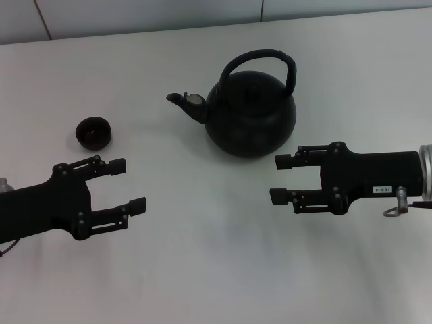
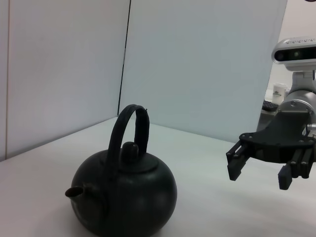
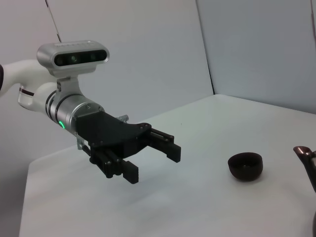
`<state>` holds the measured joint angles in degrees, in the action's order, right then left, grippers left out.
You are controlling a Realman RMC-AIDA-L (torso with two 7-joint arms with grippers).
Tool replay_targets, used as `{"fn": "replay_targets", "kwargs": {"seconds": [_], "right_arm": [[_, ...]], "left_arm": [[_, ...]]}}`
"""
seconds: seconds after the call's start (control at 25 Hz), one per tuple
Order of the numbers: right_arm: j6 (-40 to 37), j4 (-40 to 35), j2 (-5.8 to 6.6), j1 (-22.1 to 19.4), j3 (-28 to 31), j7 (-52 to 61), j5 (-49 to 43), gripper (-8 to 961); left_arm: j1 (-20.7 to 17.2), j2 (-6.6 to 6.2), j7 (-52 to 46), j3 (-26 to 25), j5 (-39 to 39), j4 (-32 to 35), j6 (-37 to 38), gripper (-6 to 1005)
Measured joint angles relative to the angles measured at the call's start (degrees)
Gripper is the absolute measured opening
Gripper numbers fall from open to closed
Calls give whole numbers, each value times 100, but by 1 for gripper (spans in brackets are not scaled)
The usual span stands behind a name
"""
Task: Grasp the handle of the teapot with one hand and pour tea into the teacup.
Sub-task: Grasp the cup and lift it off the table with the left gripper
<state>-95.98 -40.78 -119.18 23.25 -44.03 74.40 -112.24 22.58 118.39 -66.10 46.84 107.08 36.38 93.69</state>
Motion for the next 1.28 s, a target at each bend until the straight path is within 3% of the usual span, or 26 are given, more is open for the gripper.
{"fn": "replay_targets", "kwargs": {"seconds": [0.96, 1.08, 1.12, 1.28], "right_arm": [[9, 85, 0, 6, 0, -2, 1, 678], [9, 87, 0, 13, 0, -5, 15, 678], [9, 88, 0, 20, 0, -9, 29, 678], [9, 93, -2, 39, 0, -16, 35, 678]], "left_arm": [[9, 5, 6, -73, -82, -15, -90, 775], [8, 21, 44, -138, -312, -158, -397, 773], [40, 26, 178, -150, -729, -525, -928, 772], [131, 27, 587, -150, -1301, -1122, -1554, 768]]}}
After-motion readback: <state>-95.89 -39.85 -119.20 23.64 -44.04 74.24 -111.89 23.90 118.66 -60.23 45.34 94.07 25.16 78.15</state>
